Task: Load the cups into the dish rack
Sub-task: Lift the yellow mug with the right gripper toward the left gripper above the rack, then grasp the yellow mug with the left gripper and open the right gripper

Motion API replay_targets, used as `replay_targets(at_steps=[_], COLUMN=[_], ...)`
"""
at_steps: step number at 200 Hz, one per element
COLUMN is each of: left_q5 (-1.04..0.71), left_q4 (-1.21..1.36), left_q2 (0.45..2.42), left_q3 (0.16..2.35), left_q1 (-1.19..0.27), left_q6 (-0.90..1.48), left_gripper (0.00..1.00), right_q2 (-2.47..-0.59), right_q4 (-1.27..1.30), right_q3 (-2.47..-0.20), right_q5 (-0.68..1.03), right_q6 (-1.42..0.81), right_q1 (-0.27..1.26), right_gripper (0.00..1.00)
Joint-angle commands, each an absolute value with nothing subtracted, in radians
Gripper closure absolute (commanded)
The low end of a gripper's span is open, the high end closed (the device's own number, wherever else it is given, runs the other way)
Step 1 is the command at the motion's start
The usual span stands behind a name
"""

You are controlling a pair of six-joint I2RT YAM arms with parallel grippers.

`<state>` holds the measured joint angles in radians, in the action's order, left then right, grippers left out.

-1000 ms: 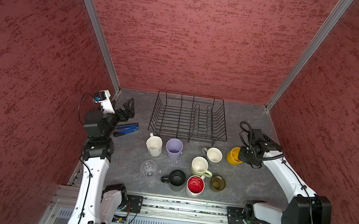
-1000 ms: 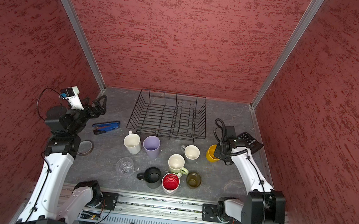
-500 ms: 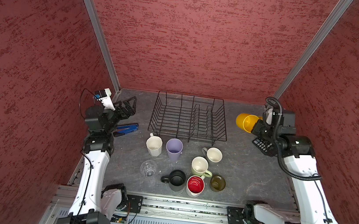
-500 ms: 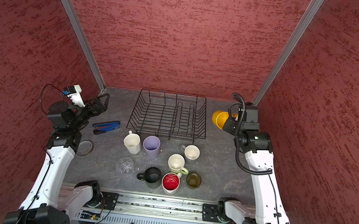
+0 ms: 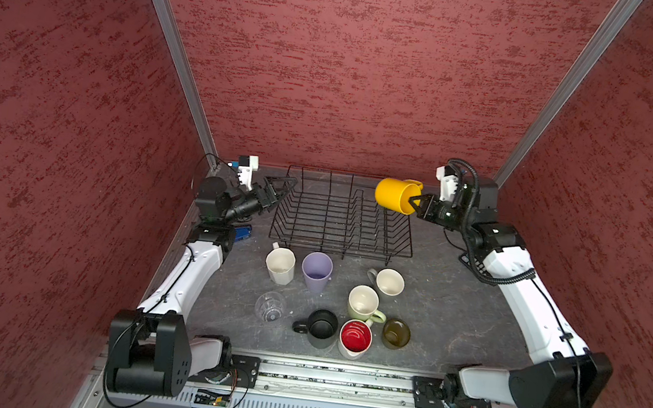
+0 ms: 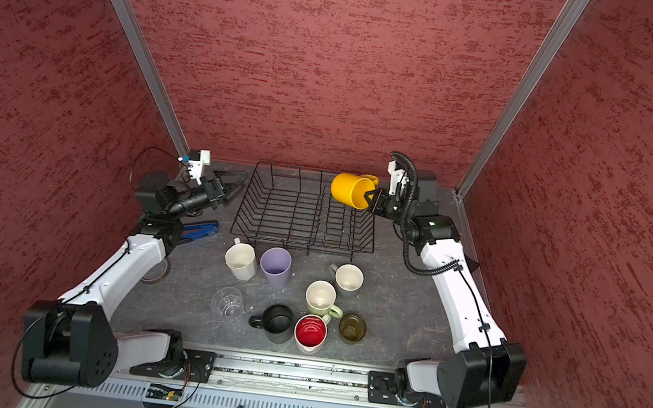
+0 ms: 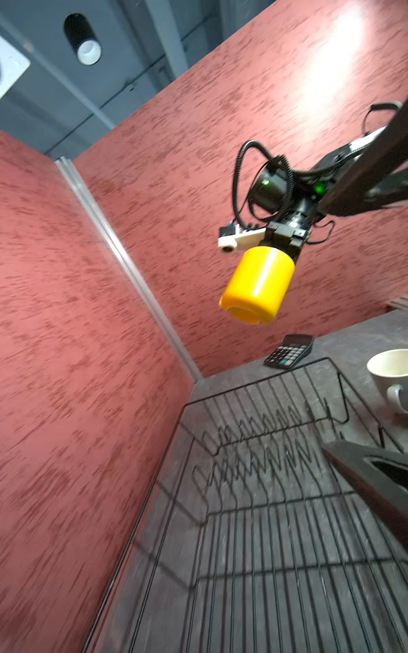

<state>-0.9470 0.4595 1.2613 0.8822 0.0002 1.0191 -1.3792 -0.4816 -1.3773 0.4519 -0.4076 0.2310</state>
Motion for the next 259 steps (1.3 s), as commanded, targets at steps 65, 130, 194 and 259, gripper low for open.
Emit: replay_targets(at_steps=[65,130,194,259], left_q5=[-1.144,-1.141,-1.154,-1.185], left_q4=[0.830,1.300,1.311,1.147], left_q2=[1.470,1.628,1.652,1.581], left_q3=[0.984,0.999,1.020,1.021], left_q1=[-0.169,-0.181,-0.207,-0.248], left_q6=[1.257,1.580,1.597,1.460], left_gripper=[0.01,0.01,0.01,0.00], right_q2=[-1.480,-1.521,-1.545,-1.565], right_q4=[0.005,0.029,0.039,0.051], right_q3=[-1.397,-1.393,-1.400,-1.405], right_q5=[0.805,0.817,0.815,0.821], right_q6=[-0.490,-0.497,-0.501,-0.501], right_q1=[0.339,0.400,0.430,0.442], right_gripper=[1.00,1.00,1.00,1.00])
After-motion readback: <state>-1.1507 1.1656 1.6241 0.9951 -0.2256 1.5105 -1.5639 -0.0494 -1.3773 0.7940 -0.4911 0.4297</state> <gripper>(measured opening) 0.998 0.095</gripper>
